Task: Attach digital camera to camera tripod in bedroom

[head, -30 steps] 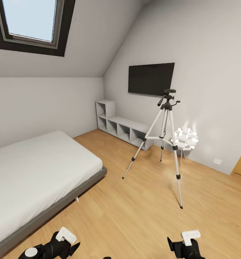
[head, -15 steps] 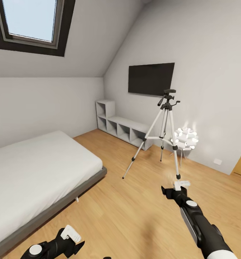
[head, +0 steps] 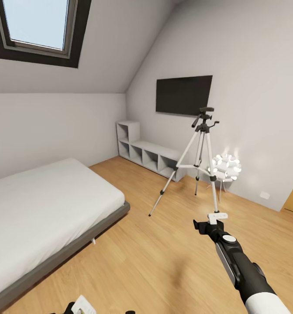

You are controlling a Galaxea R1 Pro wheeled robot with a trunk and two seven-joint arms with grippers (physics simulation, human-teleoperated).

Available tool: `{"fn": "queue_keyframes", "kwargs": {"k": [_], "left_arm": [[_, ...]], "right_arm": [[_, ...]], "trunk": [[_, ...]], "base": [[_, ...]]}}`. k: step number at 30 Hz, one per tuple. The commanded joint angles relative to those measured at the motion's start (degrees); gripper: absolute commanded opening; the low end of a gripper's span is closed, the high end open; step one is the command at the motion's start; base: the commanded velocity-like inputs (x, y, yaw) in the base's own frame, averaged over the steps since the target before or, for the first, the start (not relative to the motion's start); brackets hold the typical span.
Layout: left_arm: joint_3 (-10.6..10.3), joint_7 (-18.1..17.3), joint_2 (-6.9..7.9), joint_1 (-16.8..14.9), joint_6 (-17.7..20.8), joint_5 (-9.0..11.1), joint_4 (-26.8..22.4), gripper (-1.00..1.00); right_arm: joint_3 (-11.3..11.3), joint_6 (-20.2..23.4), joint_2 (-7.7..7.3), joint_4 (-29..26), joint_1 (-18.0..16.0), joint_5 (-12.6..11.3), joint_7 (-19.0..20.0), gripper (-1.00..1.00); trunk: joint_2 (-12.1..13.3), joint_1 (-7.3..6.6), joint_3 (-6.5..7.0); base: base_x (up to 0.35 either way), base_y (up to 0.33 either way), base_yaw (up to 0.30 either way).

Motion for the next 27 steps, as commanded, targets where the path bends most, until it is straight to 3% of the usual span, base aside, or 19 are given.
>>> {"fn": "queue_keyframes", "kwargs": {"k": [1,11,22,23,27], "left_arm": [[-0.1,-0.2,0.00,0.0,0.2,-0.4,0.3,1.00],[-0.3,-0.4,-0.10,0.0,0.0,-0.4,2.4,1.00],[-0.2,-0.4,-0.08,0.0,-0.1,-0.4,4.9,1.00],[-0.2,-0.4,-0.06,-0.4,-0.4,-0.4,4.9,1.00],[-0.2,-0.5,0.19,-3.2,-0.9,-0.4,5.0,1.00]], "right_arm": [[0.0,0.3,0.03,-0.1,0.0,0.0,0.2,1.00],[0.8,0.3,0.28,-0.1,-0.1,0.1,0.1,1.00],[3.9,0.1,1.71,4.2,-0.1,0.1,-0.1,1.00],[4.2,0.0,2.45,5.2,0.0,0.1,-0.1,1.00],[4.4,-1.5,2.96,7.9,-0.1,0.1,-0.2,1.00]], "trunk": [[-0.5,0.22,-0.25],[-4.5,2.42,-2.04],[-8.9,4.84,-4.02],[-9.3,5.06,-4.20],[-10.9,5.94,-4.91]], "base": [[0.000,0.000,0.000],[0.000,0.000,0.000],[0.000,0.000,0.000],[0.000,0.000,0.000],[0.000,0.000,0.000]]}}
